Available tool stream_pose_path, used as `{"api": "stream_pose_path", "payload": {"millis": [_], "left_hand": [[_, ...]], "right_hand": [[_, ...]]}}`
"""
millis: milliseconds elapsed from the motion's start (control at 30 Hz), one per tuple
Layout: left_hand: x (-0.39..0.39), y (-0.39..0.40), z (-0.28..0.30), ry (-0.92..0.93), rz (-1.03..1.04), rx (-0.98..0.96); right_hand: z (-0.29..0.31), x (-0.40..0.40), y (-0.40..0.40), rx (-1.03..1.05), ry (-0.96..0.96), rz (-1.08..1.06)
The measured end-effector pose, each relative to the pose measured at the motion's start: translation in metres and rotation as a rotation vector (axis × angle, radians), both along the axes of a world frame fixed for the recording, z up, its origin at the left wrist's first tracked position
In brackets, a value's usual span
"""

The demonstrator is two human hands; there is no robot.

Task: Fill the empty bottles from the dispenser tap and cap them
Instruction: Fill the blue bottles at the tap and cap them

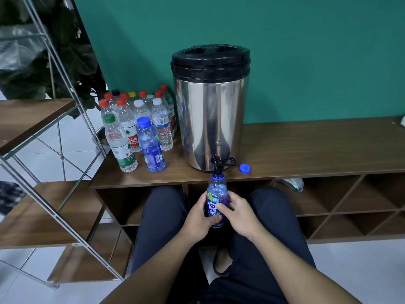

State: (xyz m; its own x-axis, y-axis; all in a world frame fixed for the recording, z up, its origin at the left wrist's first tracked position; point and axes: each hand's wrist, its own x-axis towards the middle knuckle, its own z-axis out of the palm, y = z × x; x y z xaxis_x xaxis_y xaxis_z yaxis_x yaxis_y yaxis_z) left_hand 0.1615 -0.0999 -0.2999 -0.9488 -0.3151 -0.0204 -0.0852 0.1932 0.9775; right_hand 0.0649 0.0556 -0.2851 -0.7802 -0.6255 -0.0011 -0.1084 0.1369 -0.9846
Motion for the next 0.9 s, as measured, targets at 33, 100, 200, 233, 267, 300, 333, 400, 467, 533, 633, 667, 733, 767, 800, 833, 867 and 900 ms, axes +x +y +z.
{"api": "stream_pose_path", "payload": {"millis": [33, 100, 200, 233, 267, 300, 333, 400, 467, 533, 633, 667, 733, 767, 800, 833, 867, 900], "left_hand": [[0.0001, 0.0002, 0.0, -0.001, -0.002, 0.001], [0.0004, 0.0005, 0.0004, 0.003, -0.005, 0.003], [0.0006, 0.0008, 0.0008, 0.009, -0.008, 0.015], [0.0006, 0.0011, 0.0008, 0.011, -0.008, 0.017], [0.0007, 0.0013, 0.0013, 0.011, -0.007, 0.019], [0.0008, 0.0014, 0.0015, 0.01, -0.006, 0.021], [0.0011, 0.0014, 0.0021, 0.011, -0.006, 0.025], [0.0011, 0.0011, 0.002, 0.013, -0.004, 0.028], [0.0013, 0.001, 0.0022, 0.013, -0.004, 0.022], [0.0012, 0.0011, 0.0023, 0.011, -0.003, 0.017], [0.0012, 0.0016, 0.0019, 0.006, -0.002, 0.013], [0.0012, 0.0015, 0.0018, 0.004, 0.0, 0.01], [0.0011, 0.0012, 0.0013, 0.003, 0.0, 0.005], [0.0011, 0.0009, 0.0009, 0.004, -0.002, 0.002], [0.0012, 0.0008, 0.0008, 0.004, -0.003, 0.0], [0.0012, 0.0008, 0.001, 0.003, -0.004, -0.001], [0.0014, 0.0009, 0.0013, 0.004, -0.004, -0.002], [0.0012, 0.0007, 0.0011, 0.006, -0.004, -0.002]], "right_hand": [[0.0002, 0.0, 0.0, 0.001, 0.0, 0.0], [0.0001, -0.0001, 0.0002, 0.001, -0.001, 0.002], [-0.0004, -0.0003, 0.0005, 0.007, -0.002, 0.004], [-0.0008, -0.0004, 0.0005, 0.008, -0.003, 0.004], [-0.0009, -0.0005, 0.0005, 0.007, -0.004, 0.005], [-0.001, -0.0004, 0.0001, 0.006, -0.005, 0.006], [-0.001, -0.0003, -0.0001, 0.004, -0.007, 0.005], [-0.0011, 0.0, -0.0004, 0.004, -0.012, 0.001], [-0.0009, 0.0001, -0.0002, 0.004, -0.013, 0.001], [-0.001, 0.0001, -0.0001, 0.004, -0.013, 0.0], [-0.001, 0.0006, -0.0001, -0.002, -0.019, -0.005], [-0.001, 0.0008, -0.0001, -0.004, -0.021, -0.006], [-0.001, 0.0011, -0.0002, -0.006, -0.019, -0.006], [-0.0008, 0.0011, -0.0004, -0.008, -0.018, -0.007], [-0.0006, 0.001, -0.0006, -0.009, -0.017, -0.008], [-0.0005, 0.0009, -0.0006, -0.01, -0.015, -0.009], [-0.0006, 0.0007, -0.0009, -0.011, -0.012, -0.01], [-0.0011, 0.0005, -0.0011, -0.013, -0.011, -0.011]]}}
